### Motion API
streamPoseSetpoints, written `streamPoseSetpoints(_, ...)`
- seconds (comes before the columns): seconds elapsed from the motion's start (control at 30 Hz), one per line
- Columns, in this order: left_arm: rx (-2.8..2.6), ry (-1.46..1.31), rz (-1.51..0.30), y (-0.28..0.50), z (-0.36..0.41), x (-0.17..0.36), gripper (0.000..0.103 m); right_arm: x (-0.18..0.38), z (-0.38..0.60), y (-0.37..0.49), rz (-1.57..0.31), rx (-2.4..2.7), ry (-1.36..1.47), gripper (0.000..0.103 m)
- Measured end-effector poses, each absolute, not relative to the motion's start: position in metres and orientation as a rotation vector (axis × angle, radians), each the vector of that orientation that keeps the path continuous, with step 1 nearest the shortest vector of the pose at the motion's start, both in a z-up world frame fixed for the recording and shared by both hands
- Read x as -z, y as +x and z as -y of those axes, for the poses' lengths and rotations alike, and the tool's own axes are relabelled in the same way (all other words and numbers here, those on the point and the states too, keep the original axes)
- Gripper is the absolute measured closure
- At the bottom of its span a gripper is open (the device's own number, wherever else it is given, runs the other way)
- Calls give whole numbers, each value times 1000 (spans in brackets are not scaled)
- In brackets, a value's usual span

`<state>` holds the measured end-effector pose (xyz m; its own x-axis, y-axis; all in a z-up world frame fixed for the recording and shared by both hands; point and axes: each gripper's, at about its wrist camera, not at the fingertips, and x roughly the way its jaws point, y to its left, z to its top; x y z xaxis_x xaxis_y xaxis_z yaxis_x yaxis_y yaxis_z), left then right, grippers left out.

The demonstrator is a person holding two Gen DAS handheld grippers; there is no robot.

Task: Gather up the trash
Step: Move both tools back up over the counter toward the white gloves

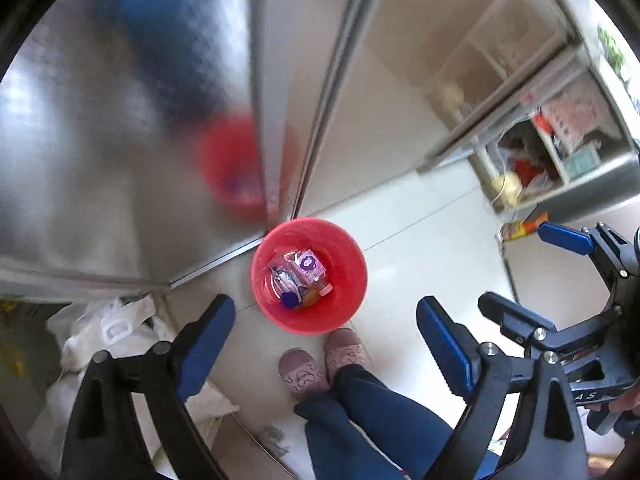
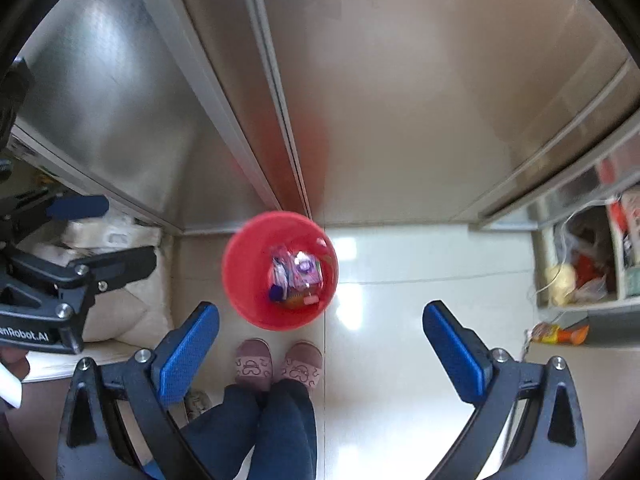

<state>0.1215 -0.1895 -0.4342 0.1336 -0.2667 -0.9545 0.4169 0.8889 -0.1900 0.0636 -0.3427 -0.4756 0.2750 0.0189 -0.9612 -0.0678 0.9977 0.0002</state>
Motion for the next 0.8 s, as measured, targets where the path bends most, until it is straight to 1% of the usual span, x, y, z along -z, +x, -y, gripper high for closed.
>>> streamPoseSetpoints(0.23, 445, 71, -1281, 116, 167, 309, 12, 355, 331, 70, -1206, -80, -101, 1)
streamPoseSetpoints(0.4, 355, 80, -1222, 113, 151, 245, 12, 279, 323, 75, -1121, -107, -166, 1)
streamPoseSetpoints(0.47, 314, 74, -1192, 110, 146, 224, 12, 255, 321, 79, -1085, -113, -202, 1)
streamPoseSetpoints(0.6, 249, 39, -1138, 106, 139, 193, 4, 212, 317, 83, -992, -154, -231, 1)
streamPoseSetpoints(0.8, 199, -51, -1056, 111, 128, 159, 1, 164, 314, 93, -875, -205, -256, 1)
